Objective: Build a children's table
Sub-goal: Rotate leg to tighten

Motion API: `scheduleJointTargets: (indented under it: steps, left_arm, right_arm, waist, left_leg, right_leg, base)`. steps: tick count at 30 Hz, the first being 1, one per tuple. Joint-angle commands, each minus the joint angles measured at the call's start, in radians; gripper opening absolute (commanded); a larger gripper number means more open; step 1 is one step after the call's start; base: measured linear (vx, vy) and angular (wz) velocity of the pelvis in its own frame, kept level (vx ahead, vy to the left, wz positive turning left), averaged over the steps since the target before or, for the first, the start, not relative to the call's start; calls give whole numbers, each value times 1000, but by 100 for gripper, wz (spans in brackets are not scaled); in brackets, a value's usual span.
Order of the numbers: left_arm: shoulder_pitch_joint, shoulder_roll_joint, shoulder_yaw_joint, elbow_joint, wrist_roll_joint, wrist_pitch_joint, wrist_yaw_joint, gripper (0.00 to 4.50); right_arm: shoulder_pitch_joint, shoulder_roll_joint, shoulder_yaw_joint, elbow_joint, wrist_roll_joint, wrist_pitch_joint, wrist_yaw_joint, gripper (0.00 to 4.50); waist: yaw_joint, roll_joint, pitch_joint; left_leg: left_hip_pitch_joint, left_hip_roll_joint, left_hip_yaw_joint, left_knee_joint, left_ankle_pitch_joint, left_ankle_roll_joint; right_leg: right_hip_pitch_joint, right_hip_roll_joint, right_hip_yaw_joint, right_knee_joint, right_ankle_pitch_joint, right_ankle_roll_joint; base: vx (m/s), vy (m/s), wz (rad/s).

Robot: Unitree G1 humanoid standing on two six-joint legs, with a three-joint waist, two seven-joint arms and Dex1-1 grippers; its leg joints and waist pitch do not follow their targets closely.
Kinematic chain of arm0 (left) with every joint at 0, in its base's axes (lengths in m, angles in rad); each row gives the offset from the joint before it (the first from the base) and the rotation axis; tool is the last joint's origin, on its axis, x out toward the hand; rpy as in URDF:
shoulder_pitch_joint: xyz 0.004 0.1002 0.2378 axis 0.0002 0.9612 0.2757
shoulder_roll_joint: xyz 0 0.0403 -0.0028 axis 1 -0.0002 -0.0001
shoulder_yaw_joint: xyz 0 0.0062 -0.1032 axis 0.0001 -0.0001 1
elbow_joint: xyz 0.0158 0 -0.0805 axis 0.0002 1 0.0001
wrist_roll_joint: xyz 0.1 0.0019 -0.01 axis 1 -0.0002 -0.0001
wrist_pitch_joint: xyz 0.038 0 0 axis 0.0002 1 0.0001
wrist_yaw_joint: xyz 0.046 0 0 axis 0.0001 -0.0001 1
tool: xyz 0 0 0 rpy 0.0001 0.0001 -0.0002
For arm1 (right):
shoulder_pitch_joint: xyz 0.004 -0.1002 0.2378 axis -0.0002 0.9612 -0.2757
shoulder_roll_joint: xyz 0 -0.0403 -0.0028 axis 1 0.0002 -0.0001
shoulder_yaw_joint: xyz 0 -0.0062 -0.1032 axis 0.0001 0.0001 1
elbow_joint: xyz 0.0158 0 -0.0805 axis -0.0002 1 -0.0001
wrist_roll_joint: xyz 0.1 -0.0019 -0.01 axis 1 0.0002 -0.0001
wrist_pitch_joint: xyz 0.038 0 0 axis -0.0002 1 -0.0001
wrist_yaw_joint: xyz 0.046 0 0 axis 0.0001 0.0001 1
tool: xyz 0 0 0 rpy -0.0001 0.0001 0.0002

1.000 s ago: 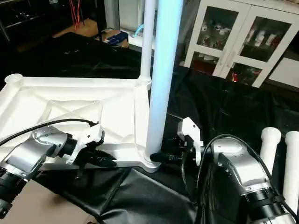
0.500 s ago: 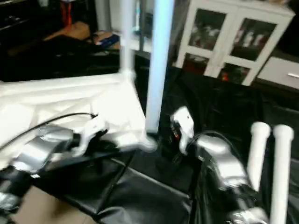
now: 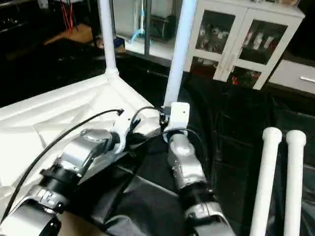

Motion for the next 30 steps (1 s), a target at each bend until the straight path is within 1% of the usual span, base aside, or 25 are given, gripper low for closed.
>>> scheduleJointTargets:
  steps: [1,2,3,4,5,6,7,8,9,10,11,12,14,15,16,17,18,19,20,21,22,23,25,28,30]
  left_arm:
    - [-3,5,30,-30,-27,-45,-11,0]
    - [12,47,18,-38,-19,-59,-39,0]
    - [14,54,16,-37,-17,-61,-40,0]
    - [19,68,16,-36,-16,-63,-49,0]
    - [25,82,19,-36,-16,-75,-57,0]
    - [30,92,20,-37,-15,-83,-62,0]
    - [35,98,21,-39,-15,-96,-69,0]
    - [45,111,18,-51,-23,-103,-100,0]
    - [59,135,10,-67,-28,-115,-141,0]
    - [87,187,-8,-101,-42,-141,-236,0]
    - [91,194,-11,-105,-44,-145,-250,0]
    - [96,207,-16,-113,-46,-152,-273,0]
    - [110,248,-36,-131,-52,-193,-346,0]
    - [121,276,-50,-152,-68,-218,-404,0]
    - [122,278,-51,-154,-70,-220,-408,0]
    - [143,324,-74,-206,-106,-231,-507,0]
    - [145,327,-76,-211,-109,-231,-514,0]
    - [151,339,-81,-228,-118,-228,-542,0]
    - [158,349,-85,-247,-130,-230,-576,0]
    - [162,354,-84,-256,-135,-236,-595,0]
    - [162,354,-84,-256,-135,-236,-595,0]
    - [168,363,-88,-277,-153,-222,-634,0]
    - [171,370,-93,-292,-164,-214,-660,0]
    - [169,370,-95,-295,-168,-213,-667,0]
    - [166,369,-96,-288,-167,-224,-669,0]
  right_arm:
    - [24,-4,-18,-27,71,-6,144,224]
    - [60,-54,28,-125,80,4,279,245]
    - [66,-67,44,-139,73,2,290,259]
    - [76,-85,47,-169,83,5,312,262]
    - [80,-109,43,-186,93,16,332,269]
    - [84,-127,41,-199,100,24,347,281]
    - [82,-158,36,-209,128,65,398,293]
    - [80,-180,33,-211,149,95,436,306]
    - [75,-222,22,-218,185,136,512,306]
    - [72,-317,17,-237,237,209,671,313]
    - [74,-332,18,-240,236,211,698,313]
    - [76,-358,21,-243,234,214,741,313]
    - [93,-439,50,-242,191,162,852,313]
    - [110,-484,64,-255,181,141,917,313]
    - [111,-488,65,-257,181,139,922,313]
    - [138,-546,79,-287,187,132,1006,313]
    - [140,-550,80,-290,188,131,1012,313]
    - [152,-571,89,-313,198,140,1042,313]
    - [169,-597,101,-349,221,168,1086,313]
    - [177,-612,107,-370,236,191,1116,313]
    - [177,-612,107,-370,236,191,1116,313]
    - [202,-650,127,-426,278,263,1192,313]
    - [221,-678,143,-461,300,306,1248,313]
    - [238,-703,164,-492,312,338,1293,313]
    - [244,-708,175,-499,304,339,1310,313]
  waist:
    - [0,2,-55]
    - [5,3,-58]
    - [14,1,-58]
    - [15,6,-59]
    - [13,6,-58]
    - [8,3,-62]
    - [7,5,-65]
    - [10,10,-67]
    - [10,10,-69]
    - [13,11,-67]
    - [14,10,-67]
    - [18,11,-66]
    - [23,13,-64]
    - [23,13,-62]
    - [26,12,-63]
    - [30,13,-60]
    - [32,13,-61]
    - [32,13,-60]
    - [38,14,-58]
    - [39,14,-57]
    - [40,14,-57]
    - [47,18,-55]
    - [53,17,-54]
    - [56,16,-52]
    - [57,14,-54]
  left_leg:
    - [11,26,-20,-89,-406,0]
    - [9,27,-21,-89,-377,13]
    - [9,31,-16,-86,-332,27]
    - [8,30,-14,-84,-307,34]
    - [0,29,-13,-85,-281,48]
    - [-10,27,-17,-85,-253,52]
    - [-12,28,-17,-82,-234,52]
    - [0,30,-16,-78,-211,64]
    - [0,30,-12,-71,-166,80]
    - [-3,31,-10,-71,-144,99]
    - [-4,30,-11,-70,-147,109]
    - [-2,32,-10,-69,-154,113]
    - [2,34,-7,-69,-165,106]
    - [3,35,-6,-71,-186,99]
    - [4,35,-8,-71,-197,94]
    - [9,38,-6,-73,-216,87]
    - [8,40,-9,-74,-220,79]
    - [8,41,-7,-76,-219,78]
    - [16,42,-4,-77,-236,76]
    - [16,42,-3,-77,-237,76]
    - [14,41,-3,-78,-241,75]
    - [16,42,-3,-80,-265,62]
    - [21,44,-4,-82,-279,57]
    - [19,44,-4,-83,-298,43]
    - [16,43,-6,-83,-296,32]
  right_leg:
    - [27,-22,24,-76,-375,-109]
    - [33,-21,24,-70,-332,-120]
    - [36,-22,27,-65,-273,-137]
    - [36,-22,29,-60,-238,-151]
    - [41,-22,29,-56,-214,-169]
    - [54,-25,26,-52,-221,-170]
    - [55,-25,26,-49,-213,-173]
    - [48,-23,26,-50,-188,-191]
    - [49,-21,28,-42,-115,-224]
    - [51,-19,27,-38,-73,-248]
    - [55,-19,26,-37,-71,-256]
    - [52,-21,26,-38,-83,-263]
    - [48,-22,27,-39,-101,-267]
    - [45,-22,28,-41,-128,-265]
    - [45,-23,27,-42,-144,-259]
    - [42,-24,29,-44,-167,-255]
    - [45,-25,29,-41,-172,-253]
    - [42,-24,30,-43,-171,-254]
    - [39,-20,30,-45,-179,-255]
    - [36,-20,31,-45,-182,-255]
    - [39,-21,31,-45,-187,-254]
    - [37,-22,32,-49,-226,-242]
    - [36,-21,33,-50,-233,-236]
    - [33,-23,34,-53,-260,-229]
    - [35,-25,34,-53,-276,-218]
  base:
    - [0,0,0]
    - [0,0,0]
    - [0,0,0]
    - [0,0,0]
    - [0,0,0]
    - [0,0,0]
    - [0,0,0]
    - [0,0,0]
    - [0,0,0]
    - [0,0,0]
    - [0,0,0]
    - [0,0,0]
    - [0,0,0]
    - [0,0,0]
    - [0,0,0]
    - [0,0,0]
    - [0,0,0]
    - [0,0,0]
    - [0,0,0]
    - [0,0,0]
    - [0,0,0]
    - [0,0,0]
    - [0,0,0]
    - [0,0,0]
    - [0,0,0]
